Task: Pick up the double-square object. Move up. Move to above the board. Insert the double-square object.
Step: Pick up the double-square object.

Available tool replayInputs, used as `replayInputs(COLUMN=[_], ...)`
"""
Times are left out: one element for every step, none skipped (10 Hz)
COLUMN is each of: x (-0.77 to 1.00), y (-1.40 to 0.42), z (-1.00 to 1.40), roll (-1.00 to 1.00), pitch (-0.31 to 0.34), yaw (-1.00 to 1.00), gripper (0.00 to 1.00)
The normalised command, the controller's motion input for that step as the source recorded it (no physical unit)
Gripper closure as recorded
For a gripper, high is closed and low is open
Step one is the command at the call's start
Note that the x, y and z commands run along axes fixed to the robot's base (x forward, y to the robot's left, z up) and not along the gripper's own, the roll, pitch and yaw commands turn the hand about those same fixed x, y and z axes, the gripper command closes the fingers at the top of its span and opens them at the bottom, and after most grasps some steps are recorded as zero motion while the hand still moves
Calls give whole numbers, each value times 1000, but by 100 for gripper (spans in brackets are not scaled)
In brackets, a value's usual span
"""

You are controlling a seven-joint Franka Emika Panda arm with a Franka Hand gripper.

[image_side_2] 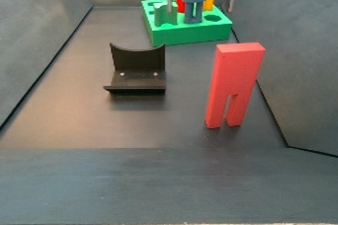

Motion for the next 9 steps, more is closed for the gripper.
replayInputs(x=[-120,-294,-511,-894,-700,-520,-560,-429,-40], y=[57,414,617,411,391,489,597,614,483], z=[-80,-146,-66,0,103,123,23,0,-20], roll=[0,4,0,-33,-10,-11,-13,-31,-33], pitch=[0,0,0,-111,-71,-37,-33,-21,0], yaw=[-3,31,291,0,0,40,106,177,289], gripper=[0,0,0,0,0,0,0,0,0])
